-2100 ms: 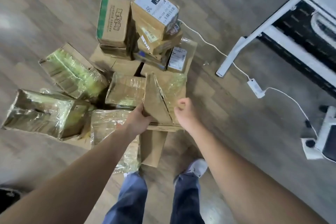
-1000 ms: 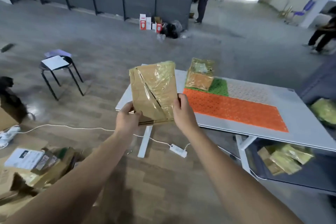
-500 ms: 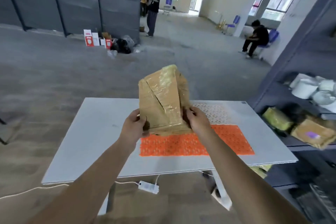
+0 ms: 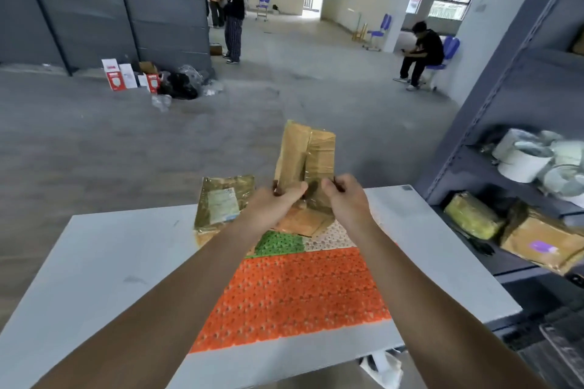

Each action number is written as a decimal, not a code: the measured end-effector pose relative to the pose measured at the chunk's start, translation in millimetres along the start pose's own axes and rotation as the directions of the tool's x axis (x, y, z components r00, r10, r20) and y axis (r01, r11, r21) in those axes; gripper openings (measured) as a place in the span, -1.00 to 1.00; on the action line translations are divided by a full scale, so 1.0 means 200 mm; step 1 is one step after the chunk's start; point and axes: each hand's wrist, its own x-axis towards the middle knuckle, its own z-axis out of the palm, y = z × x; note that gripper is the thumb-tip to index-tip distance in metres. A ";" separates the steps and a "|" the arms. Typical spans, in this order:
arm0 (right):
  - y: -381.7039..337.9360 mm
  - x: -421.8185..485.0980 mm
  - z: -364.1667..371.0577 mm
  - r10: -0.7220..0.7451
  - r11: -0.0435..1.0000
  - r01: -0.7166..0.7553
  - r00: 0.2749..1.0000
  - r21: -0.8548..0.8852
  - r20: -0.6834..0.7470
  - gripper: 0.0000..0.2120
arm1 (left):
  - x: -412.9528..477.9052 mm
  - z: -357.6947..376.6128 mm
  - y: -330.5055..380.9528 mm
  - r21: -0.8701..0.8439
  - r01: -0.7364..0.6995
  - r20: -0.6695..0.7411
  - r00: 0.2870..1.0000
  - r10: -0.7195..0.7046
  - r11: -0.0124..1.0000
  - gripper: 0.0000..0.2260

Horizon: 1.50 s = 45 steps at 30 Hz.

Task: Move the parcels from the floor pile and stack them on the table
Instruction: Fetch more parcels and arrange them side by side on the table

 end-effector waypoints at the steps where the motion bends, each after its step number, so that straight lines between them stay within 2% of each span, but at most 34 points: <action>1: 0.02 0.06 -0.04 0.000 1.000 0.000 1.000 0.012 0.031 -0.78 | 0.06 0.05 0.00 -0.053 0.042 -0.012 0.999 -0.043 0.998 -0.71; 4: 0.09 0.24 -0.15 -0.004 0.996 -0.007 0.992 0.086 0.128 -0.69 | 0.24 0.16 -0.01 -0.369 0.190 -0.074 0.970 -0.233 0.910 -0.81; 7: 0.19 0.41 -0.20 -0.036 0.996 0.053 0.979 -0.076 0.200 -0.74 | 0.36 0.24 -0.04 -0.535 0.250 -0.134 0.918 -0.374 0.807 -0.84; 10: 0.30 0.54 -0.18 -0.041 0.981 0.074 0.983 -0.178 0.178 -0.69 | 0.41 0.29 -0.04 -0.633 0.276 -0.159 0.868 -0.470 0.724 -0.85; 12: 0.37 0.61 -0.14 0.042 0.988 -0.017 0.984 -0.150 0.170 -0.65 | 0.42 0.31 -0.05 -0.647 0.297 -0.163 0.846 -0.508 0.702 -0.84; 14: 0.41 0.65 -0.11 0.205 0.978 -0.191 0.953 -0.080 0.223 -0.61 | 0.42 0.32 -0.07 -0.680 0.321 -0.142 0.824 -0.548 0.659 -0.81; 16: 0.44 0.67 -0.07 0.269 0.955 -0.294 0.922 0.050 0.279 -0.68 | 0.44 0.31 -0.11 -0.685 0.356 -0.124 0.803 -0.583 0.636 -0.83; 17: 0.45 0.67 -0.06 0.261 0.952 -0.294 0.925 0.083 0.277 -0.75 | 0.47 0.31 -0.14 -0.629 0.393 -0.146 0.788 -0.598 0.671 -0.85; 18: 0.46 0.68 -0.04 0.251 0.956 -0.281 0.931 0.082 0.264 -0.81 | 0.49 0.30 -0.17 -0.475 0.432 -0.229 0.781 -0.581 0.767 -0.84; 19: 0.46 0.68 -0.02 0.243 0.963 -0.265 0.938 0.058 0.246 -0.86 | 0.51 0.28 -0.21 -0.206 0.465 -0.331 0.795 -0.509 0.861 -0.79; 20: 0.47 0.69 0.01 0.234 0.969 -0.245 0.946 0.018 0.226 -0.87 | 0.53 0.25 -0.24 0.101 0.463 -0.404 0.828 -0.389 0.881 -0.75; 21: 0.47 0.69 0.04 0.224 0.975 -0.221 0.952 -0.036 0.206 -0.86 | 0.54 0.21 -0.27 0.335 0.415 -0.433 0.865 -0.253 0.846 -0.70; 23: 0.47 0.68 0.12 0.204 0.974 -0.181 0.962 -0.135 0.179 -0.83 | 0.54 0.12 -0.31 0.540 0.320 -0.408 0.908 -0.089 0.779 -0.65; 26: 0.45 0.67 0.25 0.185 0.967 -0.144 0.964 -0.209 0.191 -0.83 | 0.59 -0.02 -0.43 0.691 0.193 -0.299 0.954 0.032 0.697 -0.66; 30: 0.43 0.63 0.39 0.187 0.950 -0.128 0.964 -0.284 0.190 -0.73 | 0.61 -0.12 -0.57 0.746 0.070 -0.093 0.996 -0.001 0.662 -0.63; 32: 0.46 0.62 0.45 0.203 0.934 -0.103 0.942 -0.343 0.269 -0.69 | 0.61 -0.13 -0.61 0.816 0.034 -0.031 0.999 -0.015 0.578 -0.59; 34: 0.51 0.62 0.49 0.241 0.907 -0.082 0.906 -0.414 0.349 -0.64 | 0.61 -0.12 -0.62 0.893 0.033 -0.018 0.999 -0.039 0.448 -0.53; 37: 0.56 0.61 0.52 0.317 0.884 -0.138 0.880 -0.447 0.355 -0.47 | 0.63 -0.11 -0.63 0.952 -0.006 0.015 1.000 -0.026 0.305 -0.43; 42: 0.55 0.65 0.58 0.254 0.889 -0.125 0.935 -0.441 0.248 -0.41 | 0.63 -0.15 -0.66 0.977 -0.058 0.052 0.998 0.032 0.203 -0.45; 45: 0.56 0.69 0.60 0.225 0.881 -0.075 0.935 -0.467 0.276 -0.42 | 0.64 -0.16 -0.68 0.984 -0.059 0.055 0.998 0.027 0.169 -0.45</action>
